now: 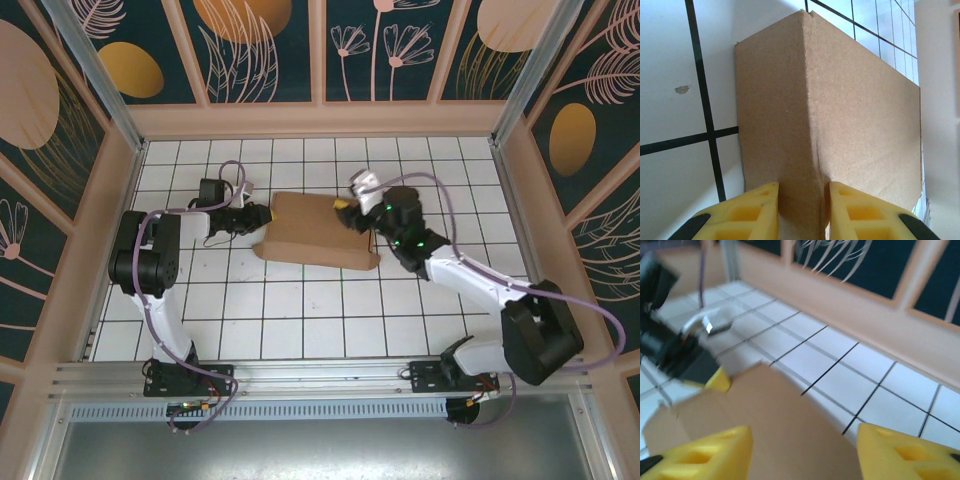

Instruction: Fold the paper box

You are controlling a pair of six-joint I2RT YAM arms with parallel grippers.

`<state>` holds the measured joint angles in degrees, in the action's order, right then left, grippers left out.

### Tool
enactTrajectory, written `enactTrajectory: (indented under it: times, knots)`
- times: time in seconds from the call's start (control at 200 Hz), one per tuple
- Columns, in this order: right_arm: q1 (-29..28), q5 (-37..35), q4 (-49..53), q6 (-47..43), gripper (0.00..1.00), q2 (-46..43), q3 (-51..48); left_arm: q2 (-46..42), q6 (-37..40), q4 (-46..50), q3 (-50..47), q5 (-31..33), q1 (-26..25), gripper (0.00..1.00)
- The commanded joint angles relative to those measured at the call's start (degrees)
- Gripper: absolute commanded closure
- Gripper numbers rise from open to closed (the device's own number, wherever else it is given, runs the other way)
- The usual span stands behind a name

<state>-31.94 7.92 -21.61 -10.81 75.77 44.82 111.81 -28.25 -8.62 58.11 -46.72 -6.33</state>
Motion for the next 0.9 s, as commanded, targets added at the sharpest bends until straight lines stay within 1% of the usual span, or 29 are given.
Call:
enactTrajectory:
  times: [0.0,0.025,0.05,0.07,0.13,0.215,0.28,0.325,0.395,0.495,0.571,0.641,0.756,0.896]
  knots:
    - [3.9,3.7,0.1,18.5,0.49,-2.1,-4.8,2.9,1.4,3.3,-0.5,-0.8,1.2,0.76]
    - [4.8,1.6,0.6,21.8,0.49,-2.5,-5.0,3.3,1.3,3.1,-0.5,-1.4,1.4,0.76]
    - [6.3,1.7,2.5,25.0,0.48,-2.4,-4.4,3.7,1.3,3.1,-0.5,-1.9,1.5,0.76]
    - [7.6,2.6,4.5,27.5,0.46,-1.8,-3.5,4.0,1.4,3.1,-0.5,-2.1,1.5,0.76]
    - [11.5,6.8,10.6,32.8,0.33,0.6,-0.9,4.7,1.4,3.1,-0.4,-2.6,1.7,0.77]
    - [14.4,13.7,13.1,35.6,0.22,2.8,-0.5,5.2,1.1,2.6,-0.7,-3.4,2.2,0.78]
    - [15.5,15.7,14.8,37.4,0.17,4.8,-0.3,5.3,0.3,1.5,-1.3,-3.9,3.0,0.78]
    - [16.6,18.7,14.5,38.6,0.14,6.4,-0.7,5.3,-0.1,0.6,-1.7,-4.5,3.5,0.78]
    - [18.0,21.9,13.1,40.8,0.13,9.0,-1.5,5.9,-0.1,0.4,-1.6,-5.3,3.5,0.77]
    - [18.5,25.8,9.6,42.7,0.12,12.7,-2.0,6.7,0.2,0.7,-1.7,-5.5,3.6,0.78]
    - [18.6,29.5,5.2,44.7,0.11,15.2,-2.4,7.1,0.6,1.2,-1.6,-5.4,3.7,0.78]
    - [18.7,30.6,4.4,45.8,0.11,18.0,-1.4,7.3,0.6,1.3,-1.6,-5.5,3.8,0.79]
    - [19.1,33.1,-1.3,49.8,0.11,21.8,-1.8,7.5,0.9,1.7,-1.6,-5.2,4.3,0.8]
    - [18.7,39.4,-11.9,58.1,0.12,27.4,-2.0,8.1,0.6,1.2,-1.3,-5.8,4.7,0.8]
